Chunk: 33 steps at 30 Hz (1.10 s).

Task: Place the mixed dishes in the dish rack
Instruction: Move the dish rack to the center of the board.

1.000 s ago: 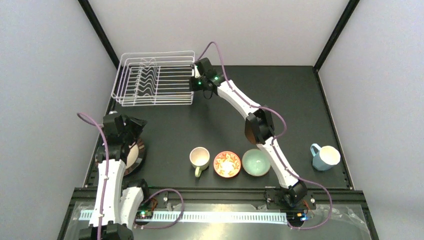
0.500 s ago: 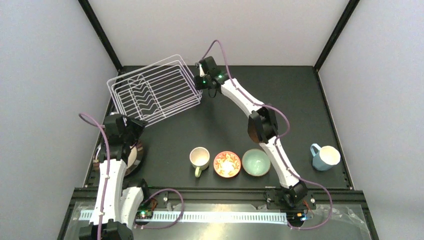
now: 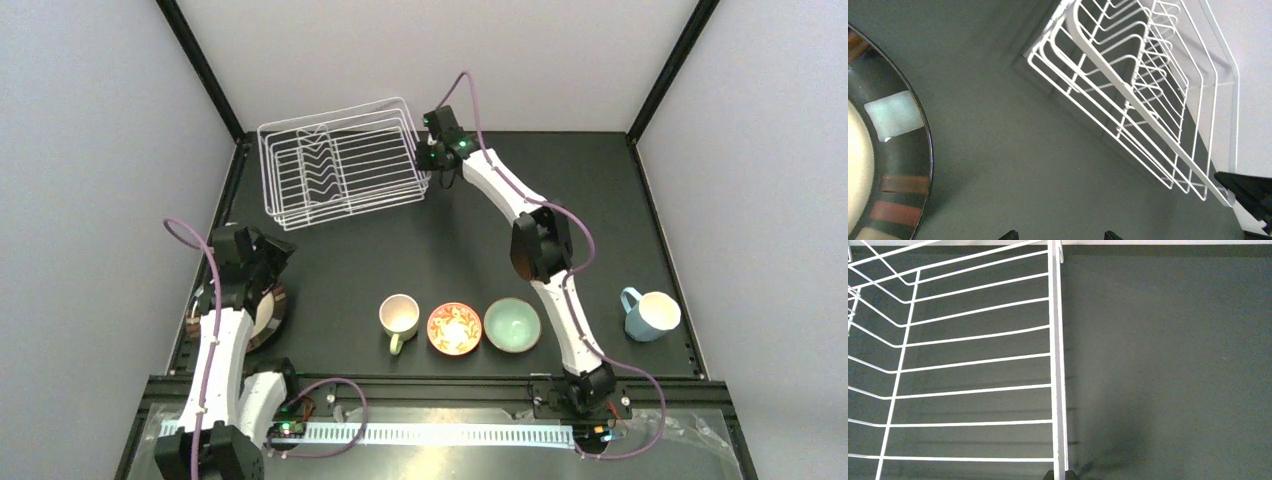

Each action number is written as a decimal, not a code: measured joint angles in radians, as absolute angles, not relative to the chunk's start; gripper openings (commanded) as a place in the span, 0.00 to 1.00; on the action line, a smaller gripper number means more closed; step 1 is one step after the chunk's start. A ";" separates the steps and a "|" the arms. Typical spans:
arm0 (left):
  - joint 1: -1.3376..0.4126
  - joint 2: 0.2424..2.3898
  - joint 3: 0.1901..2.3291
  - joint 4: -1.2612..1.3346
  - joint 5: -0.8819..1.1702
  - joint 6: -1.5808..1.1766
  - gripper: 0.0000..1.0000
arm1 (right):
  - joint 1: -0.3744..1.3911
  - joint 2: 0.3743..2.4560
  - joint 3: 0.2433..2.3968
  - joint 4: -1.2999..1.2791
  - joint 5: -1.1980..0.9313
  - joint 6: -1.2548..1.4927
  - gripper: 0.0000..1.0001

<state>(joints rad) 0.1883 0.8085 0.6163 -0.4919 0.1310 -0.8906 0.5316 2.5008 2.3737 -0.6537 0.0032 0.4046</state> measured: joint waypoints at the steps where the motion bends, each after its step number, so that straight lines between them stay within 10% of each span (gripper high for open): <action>1: 0.188 0.814 0.618 -0.492 0.130 -0.890 0.99 | 0.525 2.490 2.357 -0.654 0.009 0.407 0.00; 33: 0.188 0.970 0.685 -0.418 0.121 -0.882 0.99 | 0.330 1.930 1.695 -0.627 0.159 0.374 0.00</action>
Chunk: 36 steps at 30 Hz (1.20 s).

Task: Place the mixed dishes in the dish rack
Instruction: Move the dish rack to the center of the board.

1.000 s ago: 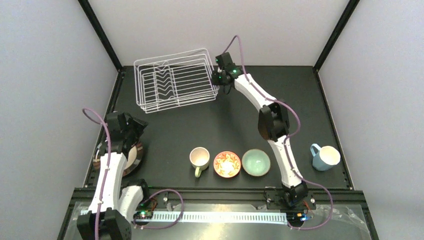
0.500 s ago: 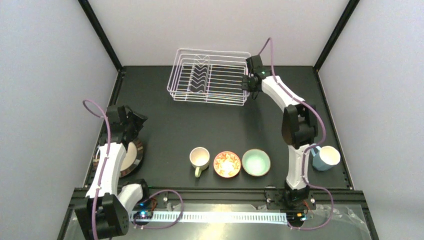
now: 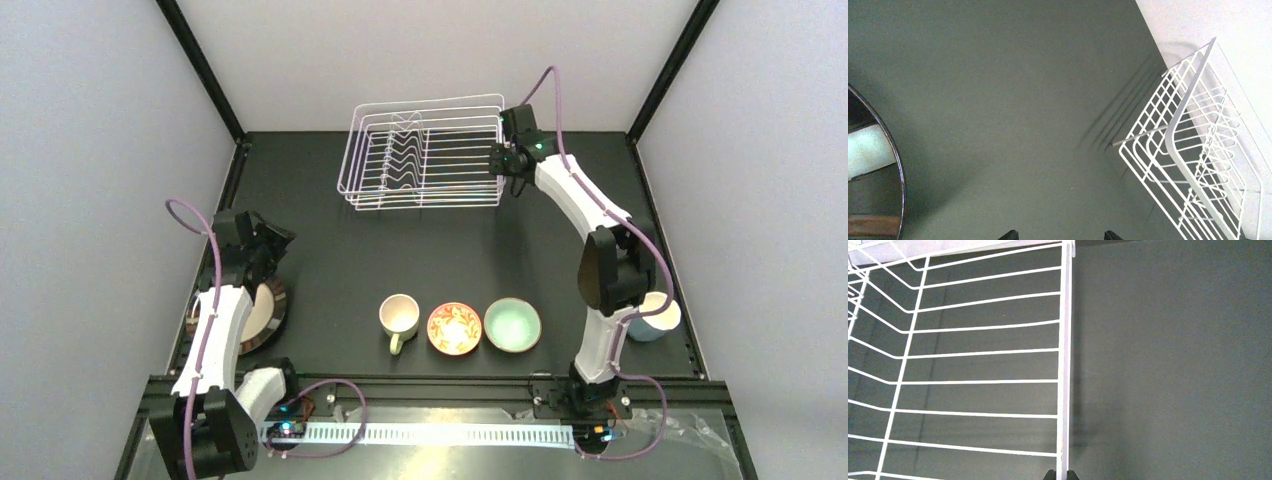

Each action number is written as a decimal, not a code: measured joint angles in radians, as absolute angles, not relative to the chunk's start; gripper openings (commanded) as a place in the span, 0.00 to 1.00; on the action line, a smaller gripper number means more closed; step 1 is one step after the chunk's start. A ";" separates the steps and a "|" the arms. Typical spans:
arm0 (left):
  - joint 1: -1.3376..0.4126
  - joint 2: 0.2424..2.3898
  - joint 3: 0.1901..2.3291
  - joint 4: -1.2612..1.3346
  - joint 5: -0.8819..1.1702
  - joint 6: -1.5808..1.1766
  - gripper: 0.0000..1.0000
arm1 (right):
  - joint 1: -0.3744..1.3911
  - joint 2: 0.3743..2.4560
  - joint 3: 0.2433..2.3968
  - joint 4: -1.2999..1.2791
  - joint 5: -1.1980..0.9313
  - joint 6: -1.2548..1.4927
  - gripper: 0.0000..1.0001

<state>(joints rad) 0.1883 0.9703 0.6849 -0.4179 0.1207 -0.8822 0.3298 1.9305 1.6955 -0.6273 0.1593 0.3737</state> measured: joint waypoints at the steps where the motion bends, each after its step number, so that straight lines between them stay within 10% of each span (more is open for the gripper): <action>1: 0.188 0.969 0.685 -0.418 0.121 -0.882 0.99 | 0.330 1.919 1.695 -0.633 0.160 0.368 0.00; 36: 0.188 0.890 0.660 -0.389 0.147 -0.908 0.99 | 0.279 1.742 1.399 -0.627 0.141 0.311 0.00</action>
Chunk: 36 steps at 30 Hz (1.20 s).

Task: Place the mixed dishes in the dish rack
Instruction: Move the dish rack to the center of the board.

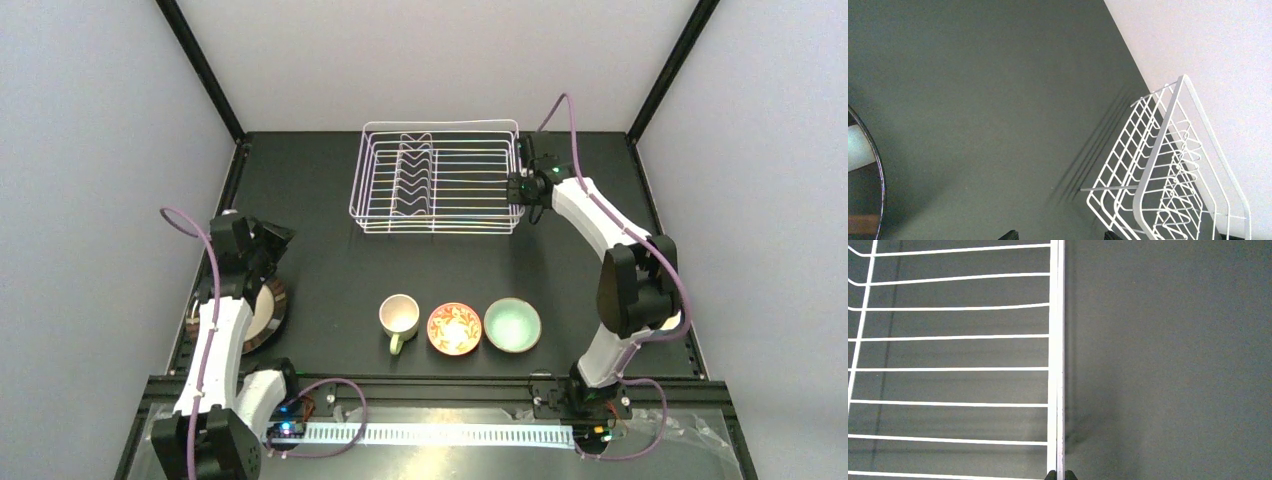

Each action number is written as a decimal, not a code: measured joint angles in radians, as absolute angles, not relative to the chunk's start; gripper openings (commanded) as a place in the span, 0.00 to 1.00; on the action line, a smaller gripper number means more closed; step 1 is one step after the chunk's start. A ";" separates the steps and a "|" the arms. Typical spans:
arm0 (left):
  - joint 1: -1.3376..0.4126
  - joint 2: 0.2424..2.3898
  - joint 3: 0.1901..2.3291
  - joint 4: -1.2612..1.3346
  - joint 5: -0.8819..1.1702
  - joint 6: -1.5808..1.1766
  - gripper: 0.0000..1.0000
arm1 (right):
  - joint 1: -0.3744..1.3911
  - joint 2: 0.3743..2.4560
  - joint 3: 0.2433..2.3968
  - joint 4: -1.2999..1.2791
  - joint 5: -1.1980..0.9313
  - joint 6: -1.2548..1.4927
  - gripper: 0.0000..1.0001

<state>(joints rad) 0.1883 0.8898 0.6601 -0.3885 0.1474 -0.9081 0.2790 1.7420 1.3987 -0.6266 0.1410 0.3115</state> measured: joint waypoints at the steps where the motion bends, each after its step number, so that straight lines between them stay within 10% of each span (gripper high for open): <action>1: 0.188 0.890 0.657 -0.385 0.148 -0.909 0.99 | 0.278 1.742 1.398 -0.626 0.139 0.308 0.00; 17: 0.188 0.877 0.637 -0.376 0.155 -0.920 0.99 | 0.267 1.759 1.398 -0.593 0.130 0.297 0.43; 36: 0.188 0.861 0.637 -0.397 0.155 -0.920 0.99 | 0.251 1.768 1.398 -0.588 0.111 0.295 0.45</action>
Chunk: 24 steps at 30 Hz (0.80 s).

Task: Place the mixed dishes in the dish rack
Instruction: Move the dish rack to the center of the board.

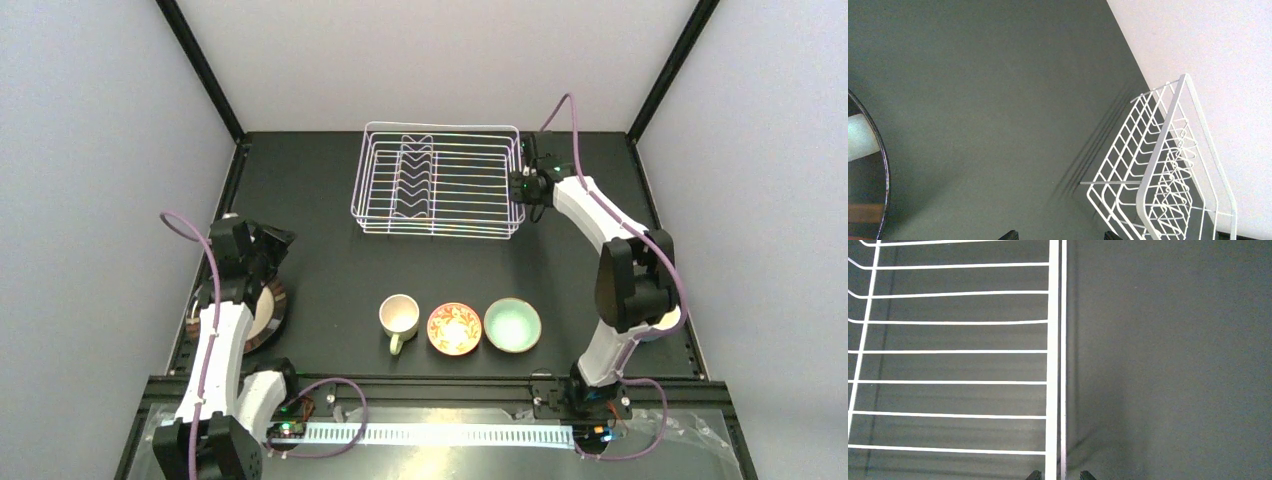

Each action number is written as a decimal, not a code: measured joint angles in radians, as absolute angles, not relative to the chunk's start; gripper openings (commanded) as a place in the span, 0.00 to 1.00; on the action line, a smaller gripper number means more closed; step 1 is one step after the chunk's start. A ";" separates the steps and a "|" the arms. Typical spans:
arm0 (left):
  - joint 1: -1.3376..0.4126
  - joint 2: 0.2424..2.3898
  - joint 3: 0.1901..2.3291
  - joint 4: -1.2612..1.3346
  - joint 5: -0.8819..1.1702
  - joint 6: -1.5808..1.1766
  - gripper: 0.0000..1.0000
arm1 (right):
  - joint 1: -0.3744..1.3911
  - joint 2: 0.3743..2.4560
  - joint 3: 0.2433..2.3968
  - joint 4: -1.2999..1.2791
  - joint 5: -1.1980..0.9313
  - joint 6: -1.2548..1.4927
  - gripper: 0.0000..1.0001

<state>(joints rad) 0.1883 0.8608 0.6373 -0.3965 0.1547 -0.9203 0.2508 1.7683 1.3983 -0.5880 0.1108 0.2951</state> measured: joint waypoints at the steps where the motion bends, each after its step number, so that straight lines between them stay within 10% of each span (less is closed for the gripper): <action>1: 0.188 0.860 0.637 -0.397 0.155 -0.920 0.99 | 0.250 1.774 1.398 -0.587 0.106 0.295 0.45; 12: 0.188 0.855 0.637 -0.405 0.155 -0.919 0.99 | 0.250 1.881 1.403 -0.573 0.073 0.293 0.44; 19: 0.188 0.855 0.637 -0.407 0.155 -0.911 0.99 | 0.249 1.908 1.410 -0.561 0.069 0.281 0.07; 24: 0.188 0.857 0.637 -0.406 0.155 -0.908 0.99 | 0.238 1.925 1.443 -0.569 0.030 0.288 0.00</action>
<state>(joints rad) 0.1883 0.8570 0.6373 -0.4065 0.1555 -0.9085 0.2379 1.9255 1.4433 -0.5690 0.0296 0.2878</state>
